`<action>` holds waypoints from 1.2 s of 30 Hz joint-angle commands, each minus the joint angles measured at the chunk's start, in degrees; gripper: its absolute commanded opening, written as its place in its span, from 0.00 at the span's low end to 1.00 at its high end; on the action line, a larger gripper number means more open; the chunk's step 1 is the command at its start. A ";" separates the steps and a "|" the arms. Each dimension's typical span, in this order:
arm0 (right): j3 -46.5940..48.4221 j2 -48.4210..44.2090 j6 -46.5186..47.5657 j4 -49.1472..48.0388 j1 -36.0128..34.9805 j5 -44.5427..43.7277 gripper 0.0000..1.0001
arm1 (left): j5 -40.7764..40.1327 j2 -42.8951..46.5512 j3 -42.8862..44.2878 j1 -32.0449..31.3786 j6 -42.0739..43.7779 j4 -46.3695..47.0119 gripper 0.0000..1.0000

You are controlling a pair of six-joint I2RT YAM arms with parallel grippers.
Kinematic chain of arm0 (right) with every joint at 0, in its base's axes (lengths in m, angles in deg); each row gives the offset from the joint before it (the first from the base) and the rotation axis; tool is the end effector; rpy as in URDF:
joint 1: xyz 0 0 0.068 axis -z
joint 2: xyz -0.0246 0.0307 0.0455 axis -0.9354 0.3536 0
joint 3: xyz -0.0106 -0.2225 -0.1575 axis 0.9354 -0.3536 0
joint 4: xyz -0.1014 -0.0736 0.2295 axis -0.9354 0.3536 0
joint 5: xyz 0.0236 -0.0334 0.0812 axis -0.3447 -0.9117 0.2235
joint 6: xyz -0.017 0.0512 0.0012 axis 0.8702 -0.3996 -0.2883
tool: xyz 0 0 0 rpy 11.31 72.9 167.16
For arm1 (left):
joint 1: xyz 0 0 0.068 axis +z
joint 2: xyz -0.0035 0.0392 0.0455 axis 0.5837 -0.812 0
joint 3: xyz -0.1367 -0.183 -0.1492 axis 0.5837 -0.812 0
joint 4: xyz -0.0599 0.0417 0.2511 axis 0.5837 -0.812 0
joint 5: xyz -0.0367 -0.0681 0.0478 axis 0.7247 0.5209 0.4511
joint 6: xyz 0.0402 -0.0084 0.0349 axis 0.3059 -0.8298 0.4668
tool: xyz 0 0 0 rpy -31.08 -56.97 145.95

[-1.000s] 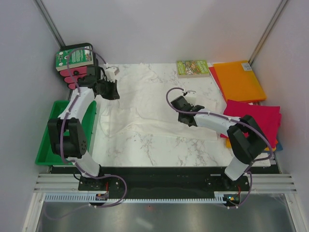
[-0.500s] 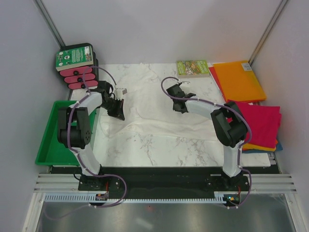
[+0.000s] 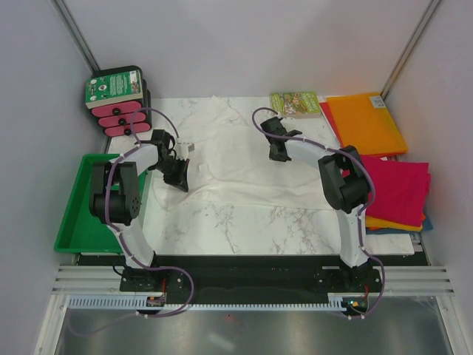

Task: Fold and stack the t-shirts
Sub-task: Fold the flattened tshirt in 1/3 of the way

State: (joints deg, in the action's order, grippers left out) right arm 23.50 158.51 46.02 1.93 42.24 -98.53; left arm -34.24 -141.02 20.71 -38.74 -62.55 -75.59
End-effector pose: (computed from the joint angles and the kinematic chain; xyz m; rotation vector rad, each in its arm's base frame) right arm 0.4069 0.1905 0.1576 0.2992 2.4514 -0.1481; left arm 0.3435 -0.0327 0.1562 0.5129 2.8068 -0.5794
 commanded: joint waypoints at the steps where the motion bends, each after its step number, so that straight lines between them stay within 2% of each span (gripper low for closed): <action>1: 6.65 5.72 1.68 4.62 1.38 2.00 0.04 | -1.81 -0.79 -0.20 0.13 1.98 0.45 0.02; 7: 13.78 10.65 2.03 7.35 3.49 3.23 0.04 | -3.48 -2.55 1.11 0.21 1.72 0.72 0.02; 13: 14.32 9.87 3.17 5.78 3.85 3.41 0.04 | -3.32 -2.04 3.57 0.30 0.31 1.95 0.02; 16: 12.48 4.78 3.35 1.04 3.93 3.50 0.11 | -0.24 0.87 5.41 0.30 -1.00 3.26 0.06; 20: 13.52 -2.24 3.70 -0.47 3.76 4.73 0.29 | 1.26 6.40 8.94 0.30 -4.16 4.32 0.12; 24: 11.34 -7.35 5.36 -0.82 0.17 6.31 0.33 | 1.70 7.12 11.14 0.21 -5.66 4.32 0.11; 27: 5.99 -10.35 6.33 -0.91 -3.52 7.54 0.26 | 2.31 6.41 9.74 0.21 -5.67 3.71 0.08; 28: 4.66 -11.57 6.51 -0.91 -4.67 7.72 0.18 | 2.31 6.24 9.38 0.21 -5.49 3.19 0.07; 31: -0.61 -13.07 6.25 -1.61 -9.06 7.81 0.05 | 2.49 5.62 7.19 0.13 -3.82 2.57 0.04; 36: -6.16 -13.43 3.01 -4.51 -13.64 7.89 0.02 | 1.53 5.10 4.46 0.21 -2.24 2.30 0.02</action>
State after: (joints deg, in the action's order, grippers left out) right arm 20.71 145.09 51.47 -1.26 29.65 -91.03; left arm -33.69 -135.19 26.54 -38.69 -66.26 -72.70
